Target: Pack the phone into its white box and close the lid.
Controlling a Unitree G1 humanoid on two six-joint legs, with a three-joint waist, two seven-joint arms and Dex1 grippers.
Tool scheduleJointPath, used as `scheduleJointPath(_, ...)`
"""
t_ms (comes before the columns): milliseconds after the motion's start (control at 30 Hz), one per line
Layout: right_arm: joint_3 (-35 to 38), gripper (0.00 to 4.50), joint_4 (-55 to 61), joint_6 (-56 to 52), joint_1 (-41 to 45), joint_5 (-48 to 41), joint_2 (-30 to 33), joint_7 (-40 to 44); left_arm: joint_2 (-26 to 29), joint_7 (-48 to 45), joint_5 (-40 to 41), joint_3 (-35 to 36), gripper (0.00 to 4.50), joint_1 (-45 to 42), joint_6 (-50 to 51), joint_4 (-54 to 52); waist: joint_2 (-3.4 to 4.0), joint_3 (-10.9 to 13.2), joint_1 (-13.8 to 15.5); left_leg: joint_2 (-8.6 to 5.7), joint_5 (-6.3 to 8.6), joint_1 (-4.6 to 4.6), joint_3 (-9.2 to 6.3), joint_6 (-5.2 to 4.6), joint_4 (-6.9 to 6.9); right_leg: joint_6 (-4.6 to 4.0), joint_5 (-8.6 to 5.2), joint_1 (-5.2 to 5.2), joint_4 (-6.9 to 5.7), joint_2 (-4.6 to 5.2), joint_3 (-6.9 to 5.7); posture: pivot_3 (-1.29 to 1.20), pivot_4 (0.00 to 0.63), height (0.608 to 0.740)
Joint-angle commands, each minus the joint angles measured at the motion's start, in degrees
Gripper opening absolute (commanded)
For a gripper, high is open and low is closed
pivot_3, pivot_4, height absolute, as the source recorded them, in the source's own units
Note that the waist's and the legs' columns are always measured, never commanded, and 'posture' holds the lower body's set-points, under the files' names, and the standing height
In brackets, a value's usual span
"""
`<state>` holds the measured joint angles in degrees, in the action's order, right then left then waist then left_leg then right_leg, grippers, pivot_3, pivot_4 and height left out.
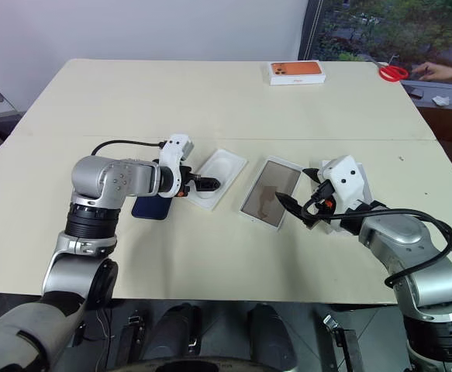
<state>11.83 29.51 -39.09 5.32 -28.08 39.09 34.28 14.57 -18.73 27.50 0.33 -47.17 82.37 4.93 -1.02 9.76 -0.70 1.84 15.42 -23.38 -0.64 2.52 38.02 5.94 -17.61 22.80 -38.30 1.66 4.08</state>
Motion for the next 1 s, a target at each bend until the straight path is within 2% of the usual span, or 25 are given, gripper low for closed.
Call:
scheduleJointPath(33,1.7,4.5,2.8,0.3,0.1,-0.9,0.6,-0.2,0.4,-0.9,1.7,2.1,3.66,0.7,3.7,-3.0,0.0,0.0,0.0,0.0,0.0,0.0,0.0,0.0,0.0,0.0,0.0,0.0,0.0,-0.01,0.0,0.0,0.15,0.726)
scheduleJointPath(67,1.5,4.5,2.7,0.3,0.2,-0.9,0.6,-0.2,0.1,-0.7,1.7,2.9,3.25,1.0,4.5,-3.3,0.0,0.0,0.0,0.0,0.0,0.0,-0.01,0.0,0.0,0.0,0.0,0.0,0.0,-0.01,0.0,0.0,0.15,0.726)
scheduleJointPath(233,0.7,4.5,1.7,0.5,1.5,-0.7,0.7,0.1,-2.0,1.1,1.1,8.1,0.64,1.4,6.8,-3.1,0.0,0.0,0.0,0.01,0.0,0.0,-0.02,0.0,0.0,0.0,0.0,0.01,-0.01,-0.01,0.0,0.0,0.15,0.726)
scheduleJointPath(267,0.6,4.5,1.6,0.6,1.8,-0.7,0.7,0.1,-2.5,1.7,0.8,9.4,0.21,1.3,7.1,-2.9,0.0,0.0,0.0,0.01,0.0,0.0,-0.01,0.0,0.0,0.0,0.0,0.01,0.0,-0.01,0.0,0.0,0.15,0.726)
scheduleJointPath(300,0.5,4.5,1.5,0.6,2.0,-0.7,0.7,0.2,-3.0,2.1,0.6,10.6,0.05,1.2,7.2,-2.7,0.0,0.0,0.0,0.01,0.0,0.0,-0.01,0.0,0.0,0.0,0.0,0.01,0.0,-0.01,0.0,0.0,0.15,0.726)
scheduleJointPath(533,0.3,4.5,1.1,0.6,2.5,-0.6,0.7,0.6,-8.3,5.5,0.5,22.5,0.05,0.2,9.3,-1.3,-0.01,0.0,0.0,0.01,0.0,0.0,-0.02,0.0,0.0,0.0,0.0,0.01,0.0,-0.01,-0.01,0.0,0.15,0.726)
scheduleJointPath(733,0.5,4.5,1.3,0.4,2.6,-0.7,1.0,0.9,-8.1,5.4,1.6,24.8,0.05,1.2,10.1,-2.8,-0.01,0.0,0.0,0.01,0.0,0.0,-0.02,0.01,0.0,0.0,0.0,0.0,0.0,0.0,-0.01,0.0,0.15,0.726)
scheduleJointPath(833,0.8,4.5,1.4,0.5,2.3,-0.4,1.8,1.3,-8.3,4.1,5.8,28.4,0.05,0.4,10.1,-3.7,-0.01,0.0,0.0,0.01,-0.02,0.0,-0.02,0.04,-0.01,0.0,0.0,0.01,0.0,0.0,-0.01,0.0,0.15,0.726)
scheduleJointPath(1000,2.3,4.5,0.3,1.0,1.5,-0.1,4.0,2.7,-9.5,4.7,11.6,30.1,0.05,-1.4,10.1,-5.3,-0.02,0.0,0.1,0.01,-0.04,0.0,-0.03,0.08,-0.02,0.0,0.0,0.01,0.0,0.01,-0.02,0.0,0.15,0.726)
